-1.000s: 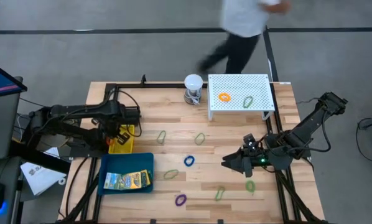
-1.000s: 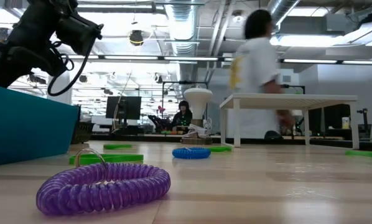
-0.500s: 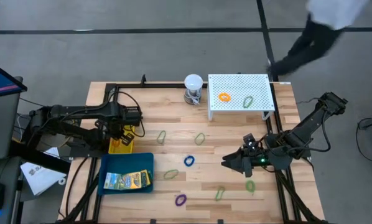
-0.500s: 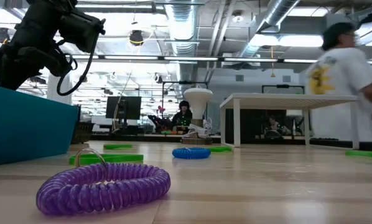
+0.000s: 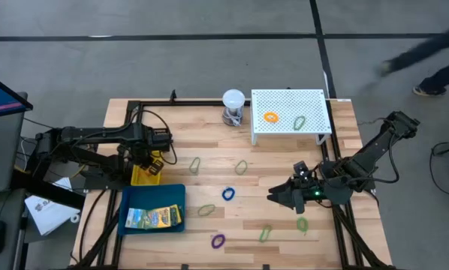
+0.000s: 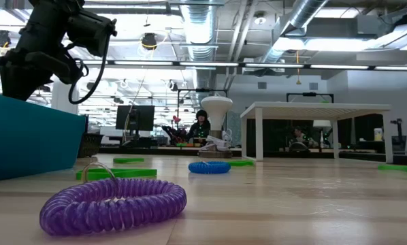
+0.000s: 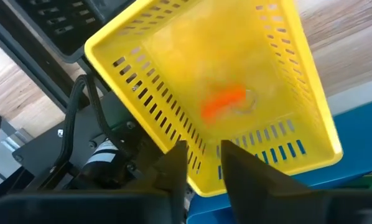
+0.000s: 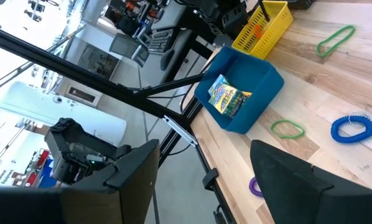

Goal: Pick & Place Office Desk Supplies
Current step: Put the orange spring keychain into the yellow bin, then put the purple spring keychain into the yellow bin

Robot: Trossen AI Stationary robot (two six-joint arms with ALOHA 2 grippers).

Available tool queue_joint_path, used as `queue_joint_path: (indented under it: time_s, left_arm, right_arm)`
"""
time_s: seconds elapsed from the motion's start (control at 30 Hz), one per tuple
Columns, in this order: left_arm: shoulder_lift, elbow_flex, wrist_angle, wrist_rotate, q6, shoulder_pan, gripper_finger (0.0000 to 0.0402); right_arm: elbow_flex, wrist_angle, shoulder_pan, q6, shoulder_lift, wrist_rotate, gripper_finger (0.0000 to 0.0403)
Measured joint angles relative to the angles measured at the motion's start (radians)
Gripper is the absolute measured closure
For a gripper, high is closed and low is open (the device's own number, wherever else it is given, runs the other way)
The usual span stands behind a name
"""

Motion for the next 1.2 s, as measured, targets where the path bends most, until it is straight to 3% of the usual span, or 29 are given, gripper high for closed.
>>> queue_joint_path:
  time_s: [0.17, 0.3, 0.47, 0.6, 0.7, 1.0, 1.2]
  left_arm:
    - [0.000, 0.000, 0.020, -0.001, 0.007, 0.000, 0.0245]
    - [0.000, 0.000, 0.034, -0.002, 0.065, 0.000, 0.0225]
    - [0.000, 0.060, 0.037, 0.042, 0.164, -0.001, 0.0230]
    - [0.000, 0.160, 0.083, 0.150, 0.254, -0.029, 0.0251]
    - [0.000, 0.253, 0.181, 0.218, 0.280, -0.095, 0.0270]
    - [0.154, 0.518, 0.542, 0.184, 0.225, -0.332, 0.0267]
    - [0.343, 0.682, 0.618, 0.201, 0.440, -0.543, 0.0248]
  right_arm:
    - [0.000, 0.000, 0.000, 0.000, 0.000, -0.002, 0.0154]
    - [0.000, 0.000, 0.000, 0.011, 0.000, -0.002, 0.0154]
    - [0.000, -0.001, -0.001, 0.019, 0.000, -0.002, 0.0154]
    - [0.000, -0.001, -0.009, 0.019, 0.000, -0.002, 0.0154]
    - [0.000, -0.004, -0.014, 0.018, 0.000, -0.002, 0.0154]
    - [0.000, -0.010, -0.021, 0.010, 0.000, -0.022, 0.0154]
    - [0.000, -0.013, -0.011, 0.002, 0.000, -0.082, 0.0154]
